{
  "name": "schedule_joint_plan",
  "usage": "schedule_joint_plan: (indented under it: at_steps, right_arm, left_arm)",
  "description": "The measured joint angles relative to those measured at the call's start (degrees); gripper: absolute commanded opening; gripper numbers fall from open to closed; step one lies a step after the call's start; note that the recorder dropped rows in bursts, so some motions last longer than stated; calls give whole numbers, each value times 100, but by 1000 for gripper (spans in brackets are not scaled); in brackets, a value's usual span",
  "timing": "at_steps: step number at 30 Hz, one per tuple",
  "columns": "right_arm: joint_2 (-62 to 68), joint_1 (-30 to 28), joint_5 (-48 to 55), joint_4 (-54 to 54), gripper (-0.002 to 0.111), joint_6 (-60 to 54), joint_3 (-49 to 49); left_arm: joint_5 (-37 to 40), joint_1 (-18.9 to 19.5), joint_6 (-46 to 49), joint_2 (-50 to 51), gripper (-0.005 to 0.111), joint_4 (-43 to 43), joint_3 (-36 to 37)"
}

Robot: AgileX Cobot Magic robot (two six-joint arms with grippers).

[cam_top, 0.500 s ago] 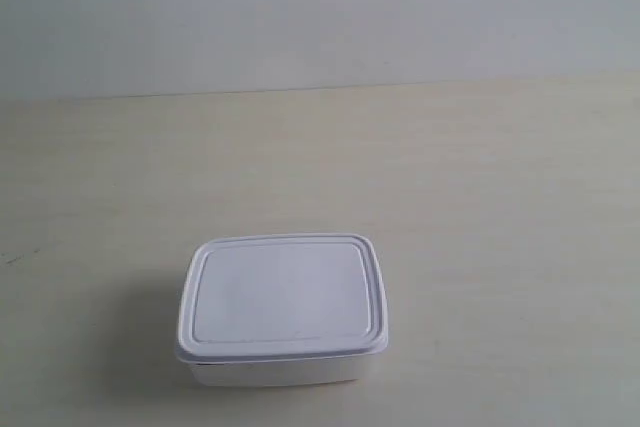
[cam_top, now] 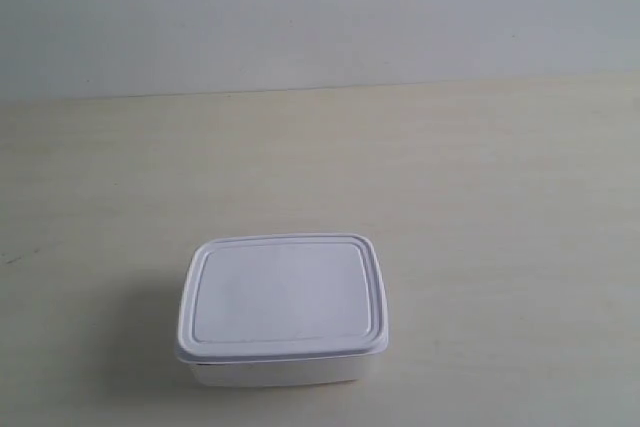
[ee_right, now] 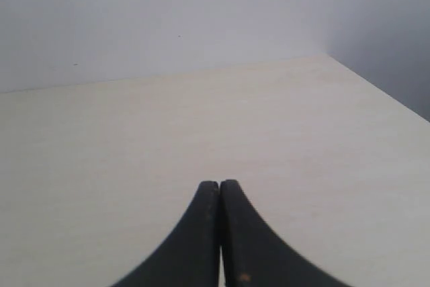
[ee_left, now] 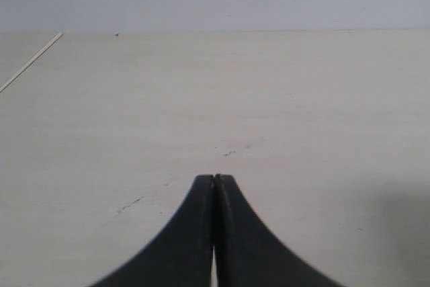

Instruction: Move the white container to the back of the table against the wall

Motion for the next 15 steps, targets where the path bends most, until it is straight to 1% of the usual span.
schedule_joint_plan:
  at_steps: [2, 4, 5, 6, 7, 8, 11, 15]
  right_arm:
    - [17, 0, 0, 0, 0, 0, 0]
    - [457, 0, -52, 0, 0, 0, 0]
    - [860, 0, -129, 0, 0, 0, 0]
    - [1085, 0, -144, 0, 0, 0, -16]
    - [1462, 0, -120, 0, 0, 0, -184]
    - [1648, 0, -122, 0, 0, 0, -315]
    - [2407, 0, -110, 0, 0, 0, -1172]
    - [3391, 0, -121, 0, 0, 0, -2501]
  left_arm:
    - [0, 0, 0, 53, 0, 0, 0]
    - [0, 0, 0, 472, 0, 40, -31]
    - [24, 0, 0, 851, 0, 64, -226]
    - [37, 0, 0, 1002, 0, 64, -341]
    - [37, 0, 0, 1382, 0, 77, -657]
    - [37, 0, 0, 1536, 0, 88, -791]
    - [37, 0, 0, 2516, 0, 87, -1667]
    - [37, 0, 0, 3488, 0, 87, -2713]
